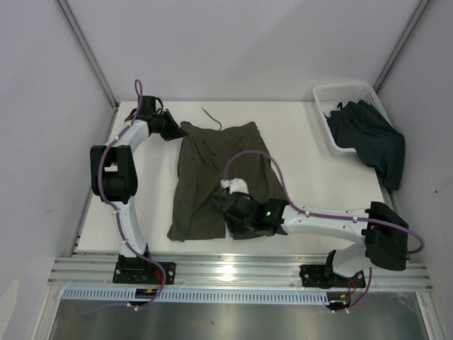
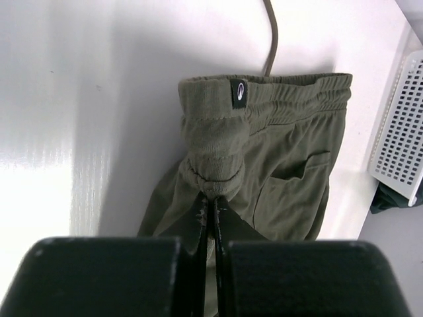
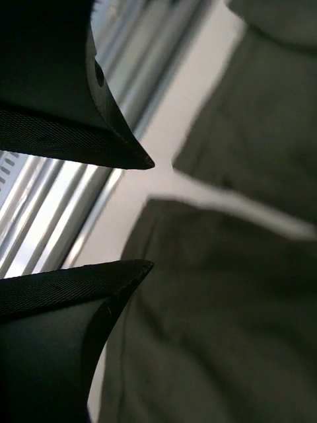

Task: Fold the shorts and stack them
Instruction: Flatten the shorts out

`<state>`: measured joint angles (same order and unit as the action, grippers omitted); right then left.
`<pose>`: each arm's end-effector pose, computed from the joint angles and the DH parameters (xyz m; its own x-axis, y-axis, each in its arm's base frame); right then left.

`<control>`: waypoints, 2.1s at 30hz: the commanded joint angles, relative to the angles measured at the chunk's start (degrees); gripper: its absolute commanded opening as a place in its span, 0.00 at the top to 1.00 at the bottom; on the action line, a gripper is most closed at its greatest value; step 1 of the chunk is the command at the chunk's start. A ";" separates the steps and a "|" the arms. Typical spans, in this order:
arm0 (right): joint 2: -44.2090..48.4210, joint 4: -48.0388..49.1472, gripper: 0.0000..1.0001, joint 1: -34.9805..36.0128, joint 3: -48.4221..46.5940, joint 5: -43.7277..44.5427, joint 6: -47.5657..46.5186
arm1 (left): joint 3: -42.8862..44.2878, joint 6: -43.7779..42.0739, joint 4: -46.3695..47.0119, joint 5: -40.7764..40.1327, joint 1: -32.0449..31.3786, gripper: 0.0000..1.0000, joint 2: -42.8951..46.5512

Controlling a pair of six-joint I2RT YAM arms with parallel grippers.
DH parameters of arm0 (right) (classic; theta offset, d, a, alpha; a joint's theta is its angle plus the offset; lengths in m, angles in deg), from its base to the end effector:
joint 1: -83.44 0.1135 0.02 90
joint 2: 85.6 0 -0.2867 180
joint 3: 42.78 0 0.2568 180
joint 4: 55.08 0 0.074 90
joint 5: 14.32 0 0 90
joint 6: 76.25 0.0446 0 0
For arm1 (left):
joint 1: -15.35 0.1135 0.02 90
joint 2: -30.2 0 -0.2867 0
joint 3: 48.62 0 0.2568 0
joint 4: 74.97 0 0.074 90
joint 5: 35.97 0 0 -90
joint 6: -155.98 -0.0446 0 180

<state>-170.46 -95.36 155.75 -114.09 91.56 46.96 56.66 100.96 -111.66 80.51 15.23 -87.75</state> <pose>0.1067 0.2945 0.2445 -0.6803 -0.3991 -0.6148 -0.5913 0.7945 0.1384 0.4791 -0.0209 0.2240 -0.7893 -0.5115 -0.3397 -0.1955 0.7338 -0.6506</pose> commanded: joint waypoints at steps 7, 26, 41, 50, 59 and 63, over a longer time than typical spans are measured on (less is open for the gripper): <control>8.04 -9.52 0.41 -23.78 8.05 5.29 11.78 | -3.79 0.88 4.11 -0.99 -0.06 1.00 4.31; 14.11 -9.74 0.41 -36.98 18.95 0.67 22.43 | -13.01 2.81 9.82 -3.80 3.81 1.00 9.40; 1.99 -0.22 1.00 -45.14 13.43 0.03 18.57 | -18.37 4.82 13.06 -4.25 4.78 1.00 13.44; -16.60 -1.17 1.00 -57.72 -16.16 -2.96 13.29 | -36.12 12.55 26.57 -5.56 7.33 1.00 24.07; -45.11 -8.62 0.94 -62.11 -62.27 -11.31 7.57 | -66.18 20.83 39.80 -9.07 6.71 1.00 47.26; -51.45 -9.54 1.00 -63.61 -69.02 -11.22 7.39 | -72.24 18.73 30.07 -15.30 6.71 1.00 59.74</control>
<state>-219.97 -100.91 93.64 -178.26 81.20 56.08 -13.81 119.56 -80.01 71.28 21.99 -35.58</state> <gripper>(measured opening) 0.008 0.005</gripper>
